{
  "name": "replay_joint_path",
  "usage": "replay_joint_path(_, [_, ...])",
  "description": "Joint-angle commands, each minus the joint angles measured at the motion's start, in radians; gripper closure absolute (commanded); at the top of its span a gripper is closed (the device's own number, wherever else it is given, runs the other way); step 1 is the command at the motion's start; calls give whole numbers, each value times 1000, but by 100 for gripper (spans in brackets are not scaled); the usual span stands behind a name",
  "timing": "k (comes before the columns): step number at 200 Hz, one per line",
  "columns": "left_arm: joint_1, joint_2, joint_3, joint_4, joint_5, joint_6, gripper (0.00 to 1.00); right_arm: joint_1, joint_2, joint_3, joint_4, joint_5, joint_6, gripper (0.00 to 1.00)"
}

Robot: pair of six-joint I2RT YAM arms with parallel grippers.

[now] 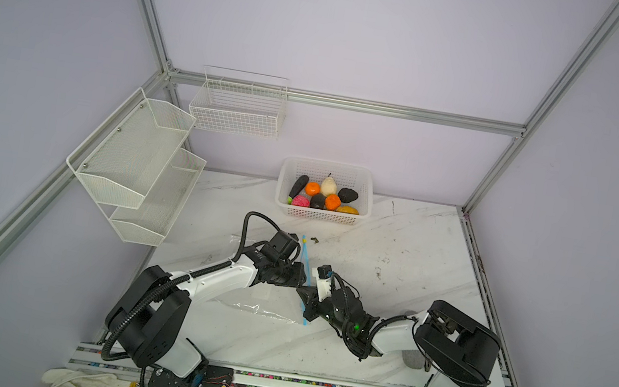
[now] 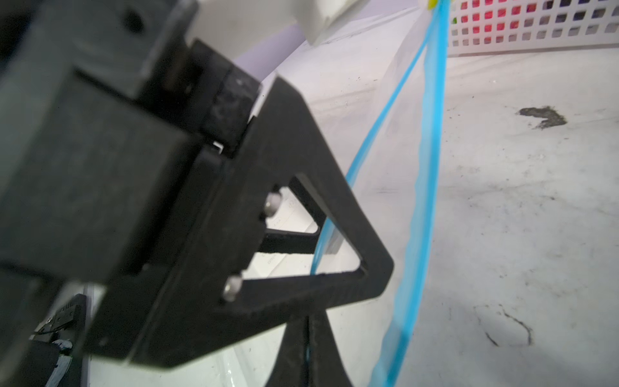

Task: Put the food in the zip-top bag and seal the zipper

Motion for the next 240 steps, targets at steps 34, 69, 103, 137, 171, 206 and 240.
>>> replay_joint_path(34, [-6,-34,87,-30,-25,23,75,4,36,23,22,17,-8,100])
replay_joint_path(69, [-6,-46,83,-37,-36,24,82,4,40,33,2,17,-18,100])
replay_joint_path(103, [-4,-45,97,-76,-53,30,87,5,31,30,-3,21,-16,100])
replay_joint_path(137, [-5,-54,102,-92,-71,22,96,5,35,25,5,7,-13,99])
replay_joint_path(171, [-4,-63,89,-94,-86,13,100,4,6,14,-24,5,-10,93])
replay_joint_path(206, [-3,-57,88,-100,-86,1,100,4,-47,-18,-56,11,-2,79])
replay_joint_path(240, [-3,-58,97,-116,-97,6,100,4,-112,-30,-137,18,26,70])
